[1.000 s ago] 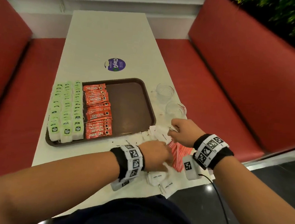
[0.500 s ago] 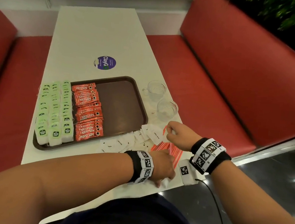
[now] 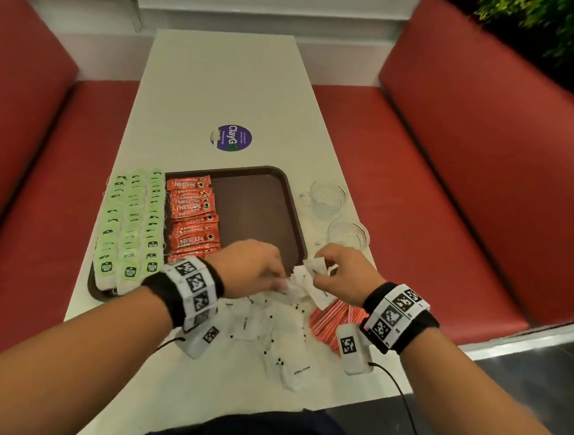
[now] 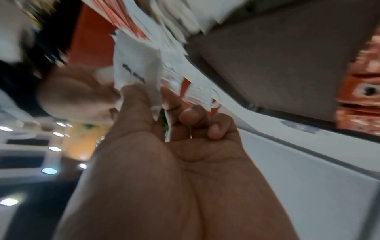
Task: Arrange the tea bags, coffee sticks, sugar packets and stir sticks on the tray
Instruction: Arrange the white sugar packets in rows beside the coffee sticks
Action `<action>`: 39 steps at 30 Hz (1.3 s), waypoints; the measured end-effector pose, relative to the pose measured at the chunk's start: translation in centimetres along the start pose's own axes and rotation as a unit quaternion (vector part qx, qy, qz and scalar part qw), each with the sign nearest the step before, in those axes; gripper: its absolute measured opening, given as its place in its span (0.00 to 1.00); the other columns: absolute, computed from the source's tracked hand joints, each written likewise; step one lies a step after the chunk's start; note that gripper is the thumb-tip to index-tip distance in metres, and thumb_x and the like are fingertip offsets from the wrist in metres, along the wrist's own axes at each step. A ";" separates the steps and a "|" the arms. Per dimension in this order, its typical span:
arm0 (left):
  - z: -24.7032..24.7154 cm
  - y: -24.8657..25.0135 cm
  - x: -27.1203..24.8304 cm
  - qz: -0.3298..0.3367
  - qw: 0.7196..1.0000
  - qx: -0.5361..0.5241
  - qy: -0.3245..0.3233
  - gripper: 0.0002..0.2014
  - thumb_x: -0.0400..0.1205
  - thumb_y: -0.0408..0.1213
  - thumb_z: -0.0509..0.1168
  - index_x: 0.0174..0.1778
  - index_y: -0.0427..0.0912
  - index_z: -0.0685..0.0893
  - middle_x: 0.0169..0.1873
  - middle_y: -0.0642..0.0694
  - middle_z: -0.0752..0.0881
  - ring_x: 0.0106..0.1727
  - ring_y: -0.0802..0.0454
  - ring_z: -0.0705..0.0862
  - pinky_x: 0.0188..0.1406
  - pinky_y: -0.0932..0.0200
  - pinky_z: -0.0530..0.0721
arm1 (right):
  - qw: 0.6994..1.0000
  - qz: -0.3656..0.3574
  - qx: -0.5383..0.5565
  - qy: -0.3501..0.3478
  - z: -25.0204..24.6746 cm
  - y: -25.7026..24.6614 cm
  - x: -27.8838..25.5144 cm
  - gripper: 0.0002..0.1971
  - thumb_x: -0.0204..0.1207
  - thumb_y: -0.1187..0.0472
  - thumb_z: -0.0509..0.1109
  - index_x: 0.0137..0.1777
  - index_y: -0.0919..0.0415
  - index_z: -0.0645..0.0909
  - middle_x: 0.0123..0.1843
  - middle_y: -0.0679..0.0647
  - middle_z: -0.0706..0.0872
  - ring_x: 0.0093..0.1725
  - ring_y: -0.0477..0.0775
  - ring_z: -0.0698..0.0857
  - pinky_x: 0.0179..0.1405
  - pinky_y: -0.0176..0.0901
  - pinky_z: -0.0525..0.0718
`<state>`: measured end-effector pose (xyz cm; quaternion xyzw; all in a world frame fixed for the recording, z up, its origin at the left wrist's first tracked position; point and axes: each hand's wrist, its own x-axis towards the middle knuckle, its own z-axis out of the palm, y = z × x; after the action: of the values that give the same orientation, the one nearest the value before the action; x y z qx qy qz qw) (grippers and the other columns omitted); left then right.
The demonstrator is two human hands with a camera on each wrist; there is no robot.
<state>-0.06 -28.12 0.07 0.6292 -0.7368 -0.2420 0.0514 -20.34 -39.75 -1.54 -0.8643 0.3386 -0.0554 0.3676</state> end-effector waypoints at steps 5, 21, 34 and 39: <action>-2.0 -4.3 -2.3 -0.094 0.976 -0.107 0.162 0.09 0.85 0.47 0.67 0.52 0.52 0.91 0.43 0.60 0.88 0.45 0.62 0.84 0.50 0.59 0.82 | 0.997 0.001 0.076 0.012 1.3 -2.2 3.6 0.05 0.72 0.65 0.67 0.43 0.59 0.85 0.38 0.59 0.88 0.35 0.50 0.84 0.43 0.45 0.86; -3.4 -10.2 -1.2 -0.201 0.919 -0.204 0.269 0.08 0.81 0.46 0.72 0.55 0.51 0.90 0.39 0.56 0.88 0.42 0.58 0.84 0.45 0.54 0.84 | 0.995 -0.069 0.053 -0.052 4.0 -7.5 12.6 0.04 0.84 0.55 0.67 0.54 0.51 0.78 0.42 0.49 0.85 0.38 0.48 0.83 0.36 0.43 0.78; -6.2 -21.3 9.3 -0.389 0.885 -0.129 0.221 0.16 0.75 0.42 0.78 0.57 0.46 0.85 0.55 0.44 0.88 0.59 0.44 0.85 0.61 0.51 0.83 | 0.999 -0.017 0.035 -0.008 4.1 -5.5 15.9 0.02 0.78 0.63 0.68 0.44 0.57 0.79 0.39 0.51 0.83 0.36 0.49 0.80 0.35 0.43 0.76; -5.7 -22.5 11.6 -0.424 0.886 -0.080 0.169 0.23 0.77 0.43 0.77 0.64 0.39 0.80 0.60 0.40 0.86 0.60 0.41 0.84 0.52 0.52 0.81 | 0.999 0.013 0.038 -0.017 4.0 -4.0 16.9 0.08 0.82 0.59 0.70 0.59 0.57 0.83 0.42 0.53 0.90 0.40 0.51 0.90 0.48 0.50 0.89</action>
<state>20.08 -42.87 -7.11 0.9069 -0.3575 -0.1891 0.1180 -3.86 -45.92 -4.31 -0.8461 0.3413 -0.0482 0.4065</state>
